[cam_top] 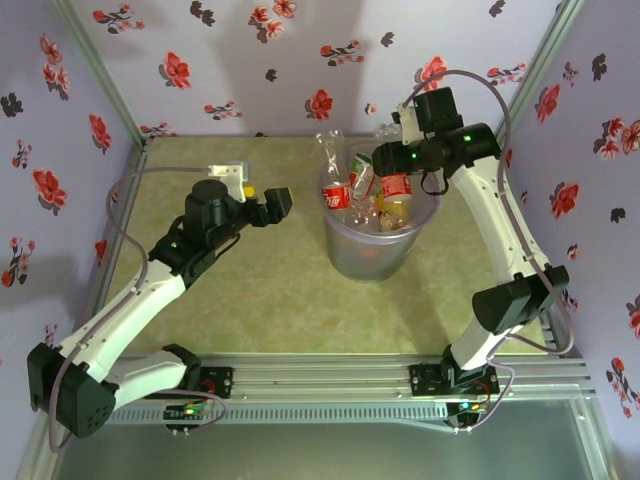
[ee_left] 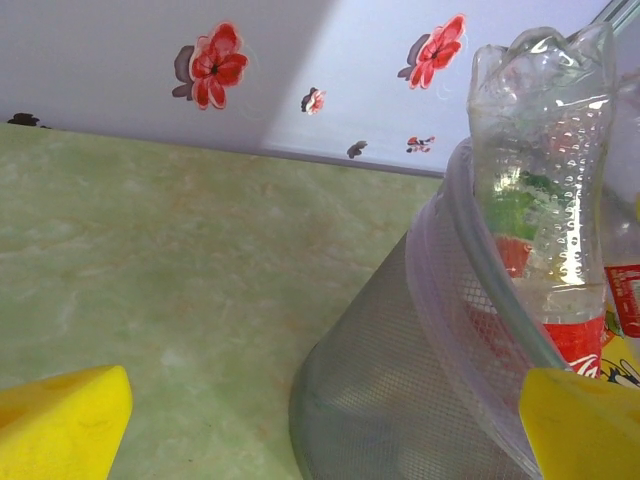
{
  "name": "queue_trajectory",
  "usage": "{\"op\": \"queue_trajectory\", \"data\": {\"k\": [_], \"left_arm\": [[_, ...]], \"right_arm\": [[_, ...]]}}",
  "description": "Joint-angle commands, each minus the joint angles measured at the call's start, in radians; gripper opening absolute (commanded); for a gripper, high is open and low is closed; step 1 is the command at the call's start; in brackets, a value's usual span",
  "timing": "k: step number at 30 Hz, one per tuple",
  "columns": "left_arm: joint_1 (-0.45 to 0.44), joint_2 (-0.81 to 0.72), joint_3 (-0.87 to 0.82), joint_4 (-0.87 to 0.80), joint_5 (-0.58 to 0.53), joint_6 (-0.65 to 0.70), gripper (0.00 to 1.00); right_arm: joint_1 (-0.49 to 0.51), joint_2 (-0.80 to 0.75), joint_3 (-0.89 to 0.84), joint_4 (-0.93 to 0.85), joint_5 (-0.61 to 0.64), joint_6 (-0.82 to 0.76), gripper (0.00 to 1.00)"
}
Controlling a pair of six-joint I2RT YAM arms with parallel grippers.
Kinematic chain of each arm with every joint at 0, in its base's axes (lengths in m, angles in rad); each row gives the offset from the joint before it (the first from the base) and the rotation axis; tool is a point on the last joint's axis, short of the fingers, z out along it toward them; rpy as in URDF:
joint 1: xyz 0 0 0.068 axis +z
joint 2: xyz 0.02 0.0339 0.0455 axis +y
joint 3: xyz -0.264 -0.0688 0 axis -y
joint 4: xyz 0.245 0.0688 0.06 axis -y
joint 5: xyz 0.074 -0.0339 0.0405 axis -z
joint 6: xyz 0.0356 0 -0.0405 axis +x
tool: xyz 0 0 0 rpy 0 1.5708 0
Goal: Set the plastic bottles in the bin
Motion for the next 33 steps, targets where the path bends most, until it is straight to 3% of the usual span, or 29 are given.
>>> {"op": "queue_trajectory", "data": {"k": [1, 5, 8, 14, 16, 28, 33], "left_arm": [[0.008, 0.007, 0.023, 0.038, 0.02, -0.021, 1.0], [0.008, 0.026, 0.012, 0.08, 0.062, -0.052, 1.0], [0.008, 0.051, 0.007, 0.136, 0.119, -0.091, 1.0], [-0.002, 0.106, 0.007, 0.214, 0.179, -0.14, 1.0], [-0.003, 0.115, 0.006, 0.228, 0.191, -0.15, 1.0], [-0.009, 0.148, -0.011, 0.276, 0.214, -0.185, 1.0], [-0.013, 0.161, -0.023, 0.298, 0.225, -0.203, 1.0]], "right_arm": [[-0.016, -0.034, 0.04, 0.021, 0.028, -0.001, 0.79], [-0.075, -0.087, 0.056, 0.049, 0.062, 0.025, 0.89], [-0.148, -0.13, 0.032, 0.06, 0.057, 0.059, 0.9], [-0.305, -0.224, -0.192, 0.13, -0.098, 0.154, 0.71], [-0.33, -0.238, -0.249, 0.141, -0.159, 0.172, 0.69], [-0.337, -0.245, -0.478, 0.272, -0.381, 0.265, 0.65], [-0.283, -0.234, -0.529, 0.304, -0.412, 0.296, 0.63]]}}
